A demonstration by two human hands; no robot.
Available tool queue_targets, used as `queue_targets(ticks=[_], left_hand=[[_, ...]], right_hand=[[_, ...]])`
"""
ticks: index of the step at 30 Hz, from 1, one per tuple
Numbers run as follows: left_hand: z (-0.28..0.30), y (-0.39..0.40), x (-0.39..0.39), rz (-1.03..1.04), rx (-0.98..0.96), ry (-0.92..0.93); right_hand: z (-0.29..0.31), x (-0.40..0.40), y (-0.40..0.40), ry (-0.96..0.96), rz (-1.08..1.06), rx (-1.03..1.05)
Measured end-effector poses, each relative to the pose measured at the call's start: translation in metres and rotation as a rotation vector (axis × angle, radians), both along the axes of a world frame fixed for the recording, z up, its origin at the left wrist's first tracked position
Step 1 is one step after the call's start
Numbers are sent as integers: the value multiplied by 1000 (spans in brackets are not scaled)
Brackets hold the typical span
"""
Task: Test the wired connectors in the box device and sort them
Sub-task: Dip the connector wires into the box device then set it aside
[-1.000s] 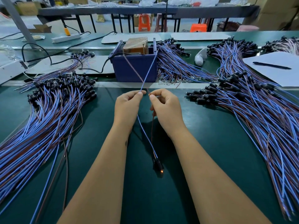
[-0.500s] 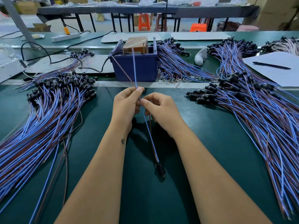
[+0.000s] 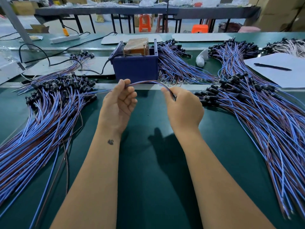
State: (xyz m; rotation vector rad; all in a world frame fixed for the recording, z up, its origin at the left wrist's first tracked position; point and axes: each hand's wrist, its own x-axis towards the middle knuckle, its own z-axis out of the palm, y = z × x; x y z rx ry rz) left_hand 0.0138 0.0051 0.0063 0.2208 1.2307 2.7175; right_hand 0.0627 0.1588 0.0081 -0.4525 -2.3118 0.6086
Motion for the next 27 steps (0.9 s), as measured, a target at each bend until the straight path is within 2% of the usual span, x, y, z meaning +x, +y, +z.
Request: queue_targets(ticks=[2, 3, 7, 8, 9, 11, 15, 19, 23, 27], left_hand=[[0, 4, 5, -96, -89, 67], [-1, 7, 8, -122, -155, 106], [-6, 26, 19, -120, -447, 290], [-7, 33, 22, -118, -522, 340], [-8, 40, 26, -128, -595, 404], [-12, 59, 35, -166, -730, 532], [-21, 98, 59, -208, -961, 810], [-19, 134, 89, -227, -1010, 1037], [-14, 164, 111, -307, -1021, 1079], [-16, 176, 120, -373, -1051, 1039]], right_hand=[[1, -1, 5, 106, 74, -187], [2, -1, 8, 174, 126, -353], [8, 8, 30, 421, 340, -1226], [9, 13, 39, 446, 367, -1330], [9, 17, 48, 441, 369, -1337], [8, 23, 68, 373, 319, -1159], [5, 31, 103, 86, 258, -726], [9, 39, 141, -139, 184, -413], [21, 47, 169, -251, 171, -202], [23, 58, 191, -386, -31, -23]])
